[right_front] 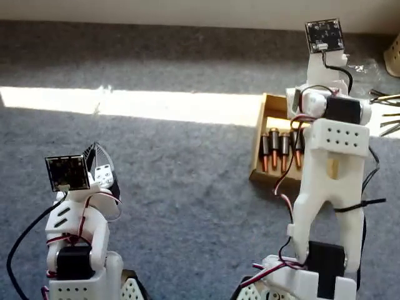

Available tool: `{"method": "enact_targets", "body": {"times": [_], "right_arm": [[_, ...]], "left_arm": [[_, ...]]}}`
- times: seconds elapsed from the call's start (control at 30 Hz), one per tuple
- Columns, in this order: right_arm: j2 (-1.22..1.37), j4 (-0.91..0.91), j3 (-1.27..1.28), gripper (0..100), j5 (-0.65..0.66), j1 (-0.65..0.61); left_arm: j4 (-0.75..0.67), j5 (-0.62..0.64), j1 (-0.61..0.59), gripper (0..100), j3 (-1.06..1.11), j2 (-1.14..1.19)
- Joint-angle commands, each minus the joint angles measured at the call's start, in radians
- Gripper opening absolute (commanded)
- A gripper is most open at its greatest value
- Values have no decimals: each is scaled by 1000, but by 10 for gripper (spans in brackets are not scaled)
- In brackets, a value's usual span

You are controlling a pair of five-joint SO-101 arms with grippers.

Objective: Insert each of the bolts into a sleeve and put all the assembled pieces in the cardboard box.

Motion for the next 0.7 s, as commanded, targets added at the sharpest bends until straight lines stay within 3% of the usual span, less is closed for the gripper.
{"method": "enact_targets", "body": {"times": [0.0,0.23,0.37,0.53,0.67], "right_arm": [[-130,33,-12,124,2,-36],[-303,139,-12,124,-8,-117],[-395,157,-10,124,-110,-139],[-495,200,13,124,-124,-203],[-596,234,61,123,-126,-263]], "left_arm": [[-11,-3,-15,6,-108,-13],[-6,-3,-12,5,-186,-13],[46,-3,-10,5,-189,-13],[69,-3,-10,5,-193,-13],[71,-3,51,5,-193,-13]]}}
